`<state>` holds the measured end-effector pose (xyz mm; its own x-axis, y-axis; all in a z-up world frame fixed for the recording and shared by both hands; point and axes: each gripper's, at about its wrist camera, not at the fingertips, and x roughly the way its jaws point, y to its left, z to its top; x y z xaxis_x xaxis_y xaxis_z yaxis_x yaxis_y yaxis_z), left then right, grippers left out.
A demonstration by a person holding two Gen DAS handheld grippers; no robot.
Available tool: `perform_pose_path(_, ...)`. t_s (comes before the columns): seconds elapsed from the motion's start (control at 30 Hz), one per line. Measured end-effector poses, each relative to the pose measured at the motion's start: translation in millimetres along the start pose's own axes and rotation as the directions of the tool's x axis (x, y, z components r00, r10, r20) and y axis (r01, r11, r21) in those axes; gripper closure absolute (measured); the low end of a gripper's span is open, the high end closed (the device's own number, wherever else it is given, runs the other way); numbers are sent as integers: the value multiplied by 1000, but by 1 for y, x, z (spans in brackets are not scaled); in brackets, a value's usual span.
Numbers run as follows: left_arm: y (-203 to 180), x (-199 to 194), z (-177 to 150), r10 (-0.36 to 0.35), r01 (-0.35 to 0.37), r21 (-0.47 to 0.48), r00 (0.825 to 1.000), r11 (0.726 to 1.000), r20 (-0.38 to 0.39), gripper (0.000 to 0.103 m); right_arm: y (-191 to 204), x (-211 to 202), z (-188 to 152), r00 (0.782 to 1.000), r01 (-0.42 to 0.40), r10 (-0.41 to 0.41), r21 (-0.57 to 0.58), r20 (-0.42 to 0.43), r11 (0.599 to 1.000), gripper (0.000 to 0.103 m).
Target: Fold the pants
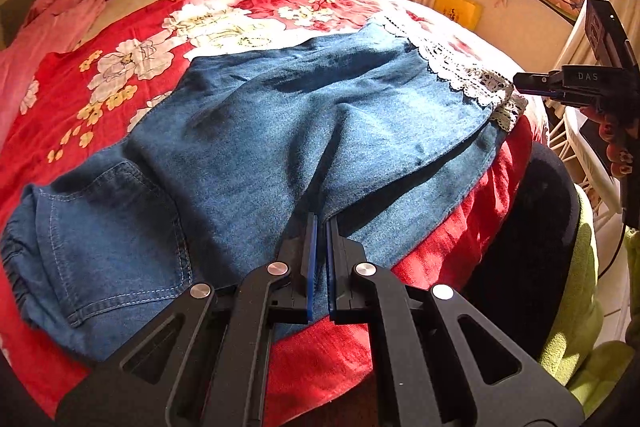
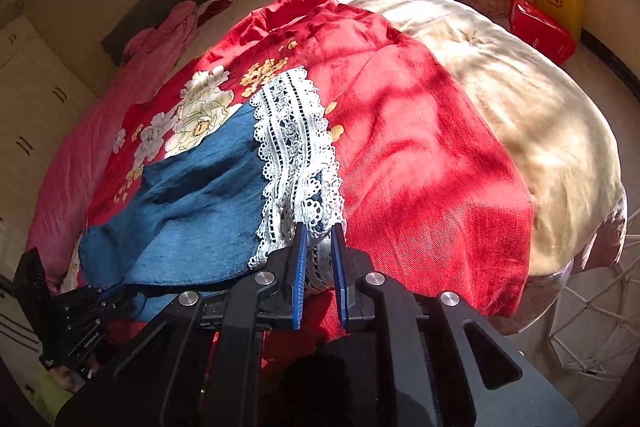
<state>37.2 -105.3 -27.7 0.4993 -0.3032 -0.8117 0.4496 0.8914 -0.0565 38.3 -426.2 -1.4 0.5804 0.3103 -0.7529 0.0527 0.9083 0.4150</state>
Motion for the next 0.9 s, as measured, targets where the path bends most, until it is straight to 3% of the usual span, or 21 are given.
perform_pose_path(0.13,-1,4,-3,-6,5,-3,1000,1000,-11,103,1,5,3,1000,14,-14,-5,1,1000,73)
perform_pose_path(0.23,-2,8,-2,-2,2,-2,1000,1000,-17,103,4,12,5,1000,6,-6,-10,-5,1000,73)
perform_pose_path(0.33,-4,9,-5,12,-11,9,1000,1000,-24,103,13,13,3,1000,6,-7,-63,-9,998,89)
perform_pose_path(0.5,-5,-9,-6,-7,7,37,1000,999,-3,103,13,-12,1,999,8,-5,-83,35,997,93)
perform_pose_path(0.63,-11,-14,-11,-39,40,64,999,997,-18,103,8,-17,-5,999,29,-27,-94,24,995,93)
perform_pose_path(0.77,-12,6,-20,-36,42,65,995,997,-92,101,7,-1,-15,995,98,-101,-120,-17,988,89)
perform_pose_path(0.87,-11,8,-22,-48,55,60,994,997,-101,96,14,-15,-15,991,132,-128,-134,40,982,83)
perform_pose_path(0.9,-9,5,-21,-51,56,57,994,997,-95,90,19,-22,-14,987,155,-145,-152,74,976,83)
